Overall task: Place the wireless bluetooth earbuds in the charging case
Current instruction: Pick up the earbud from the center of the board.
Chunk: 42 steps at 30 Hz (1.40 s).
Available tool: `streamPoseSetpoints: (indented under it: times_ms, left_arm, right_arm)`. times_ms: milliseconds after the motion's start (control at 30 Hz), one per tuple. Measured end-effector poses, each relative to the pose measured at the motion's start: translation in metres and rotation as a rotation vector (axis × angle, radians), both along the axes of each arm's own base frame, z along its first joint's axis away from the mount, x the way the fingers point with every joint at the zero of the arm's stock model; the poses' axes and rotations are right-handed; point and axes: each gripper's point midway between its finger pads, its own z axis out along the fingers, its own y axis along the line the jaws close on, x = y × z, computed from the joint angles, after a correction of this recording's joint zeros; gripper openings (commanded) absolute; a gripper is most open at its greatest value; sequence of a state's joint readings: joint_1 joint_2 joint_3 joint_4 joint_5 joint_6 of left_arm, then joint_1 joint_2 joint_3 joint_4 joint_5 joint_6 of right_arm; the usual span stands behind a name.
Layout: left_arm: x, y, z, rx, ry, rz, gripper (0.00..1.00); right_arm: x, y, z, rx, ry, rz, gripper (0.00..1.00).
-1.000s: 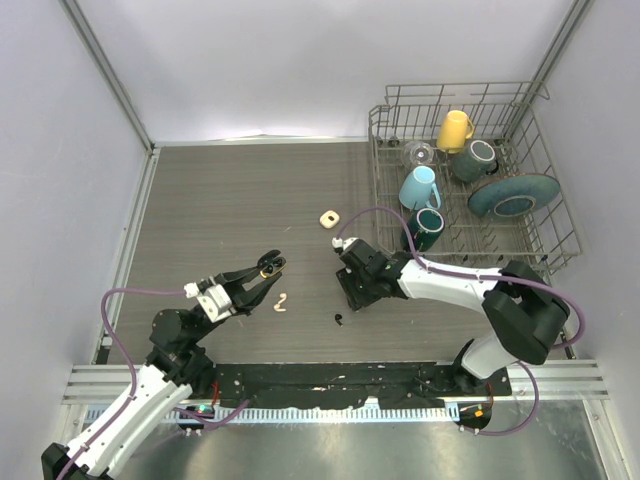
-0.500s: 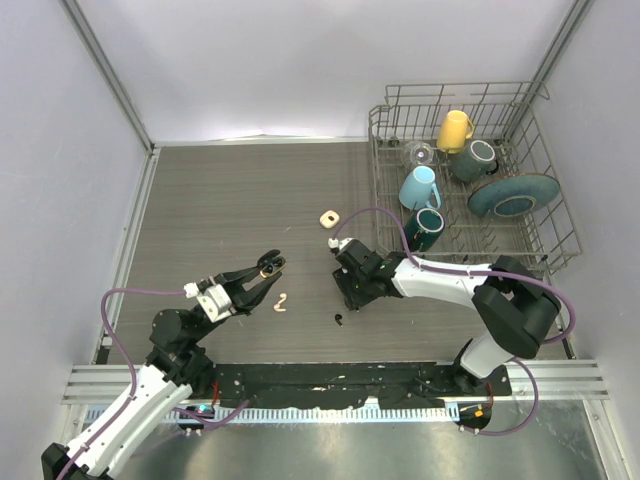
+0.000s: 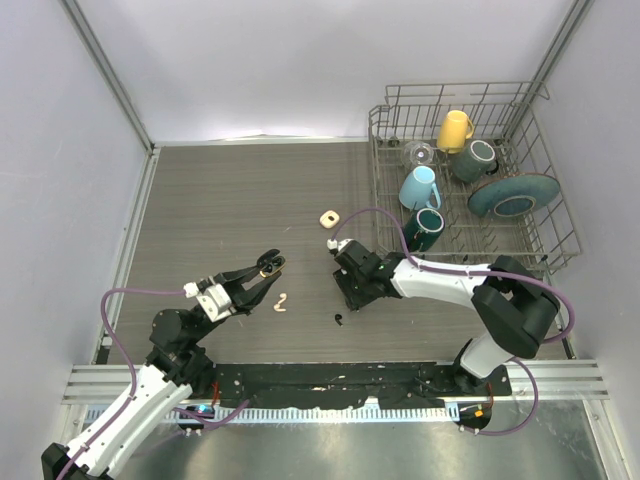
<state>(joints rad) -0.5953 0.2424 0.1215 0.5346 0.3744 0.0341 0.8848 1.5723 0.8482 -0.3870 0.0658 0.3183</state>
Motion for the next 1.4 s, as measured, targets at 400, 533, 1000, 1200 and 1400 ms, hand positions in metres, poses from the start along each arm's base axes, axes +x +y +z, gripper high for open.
streamPoseSetpoints:
  times_ms: [400,533,1000,1200,1400]
  left_arm:
    - [0.0004,-0.0002,-0.0006,0.001,0.002,0.0,0.0]
    - [0.0006,-0.0001,-0.0007,0.001,0.003,0.001,0.0]
    - [0.0014,0.0006,-0.0005,-0.001,0.004,0.007,0.0]
    - [0.0014,0.0006,-0.0005,-0.001,0.005,0.007,0.0]
    - [0.0014,0.0006,-0.0005,-0.001,0.005,0.007,0.0]
  right_arm:
    - [0.0031,0.0033,-0.0007,-0.011,-0.006,0.003,0.33]
    - [0.0046,0.0042,-0.0008,-0.016,-0.009,0.005,0.27]
    - [0.0038,0.0023,-0.001,-0.035,-0.013,0.013,0.36]
    - [0.0033,0.0007,-0.0014,-0.045,-0.016,0.012,0.32]
    - [0.0037,-0.0002,-0.0015,-0.05,-0.018,0.006,0.27]
